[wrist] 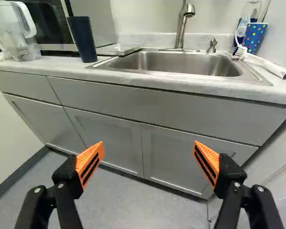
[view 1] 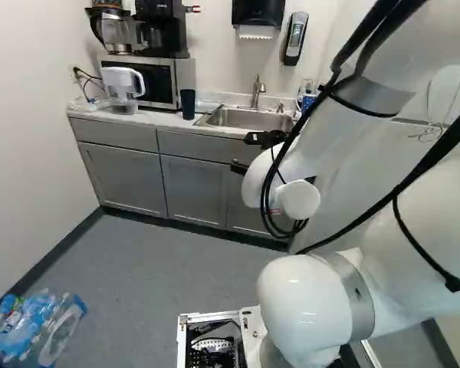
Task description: Rinse the cup and place it in the tray
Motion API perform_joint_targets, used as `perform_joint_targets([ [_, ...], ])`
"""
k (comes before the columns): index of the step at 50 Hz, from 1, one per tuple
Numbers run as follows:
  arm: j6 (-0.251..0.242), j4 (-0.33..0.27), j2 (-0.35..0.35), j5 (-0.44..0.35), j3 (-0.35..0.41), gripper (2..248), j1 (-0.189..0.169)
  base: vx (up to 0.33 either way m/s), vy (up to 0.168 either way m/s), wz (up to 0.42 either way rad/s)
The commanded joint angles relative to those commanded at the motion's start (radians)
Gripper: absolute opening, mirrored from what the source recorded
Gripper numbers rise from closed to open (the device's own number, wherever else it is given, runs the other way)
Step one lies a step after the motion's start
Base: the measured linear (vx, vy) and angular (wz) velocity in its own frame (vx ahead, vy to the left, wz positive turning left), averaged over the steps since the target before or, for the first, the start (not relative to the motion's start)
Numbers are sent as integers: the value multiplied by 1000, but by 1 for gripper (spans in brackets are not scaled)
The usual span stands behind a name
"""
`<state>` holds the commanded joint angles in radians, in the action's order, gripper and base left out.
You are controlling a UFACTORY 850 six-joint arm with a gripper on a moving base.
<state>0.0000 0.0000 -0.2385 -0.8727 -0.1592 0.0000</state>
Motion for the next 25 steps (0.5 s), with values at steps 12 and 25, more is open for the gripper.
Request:
perform_joint_targets([
  [12, 0, 0, 10, 0, -40, 247, 0, 0, 0, 0],
  [25, 0, 0, 21, 0, -82, 247, -1, 0, 0, 0],
])
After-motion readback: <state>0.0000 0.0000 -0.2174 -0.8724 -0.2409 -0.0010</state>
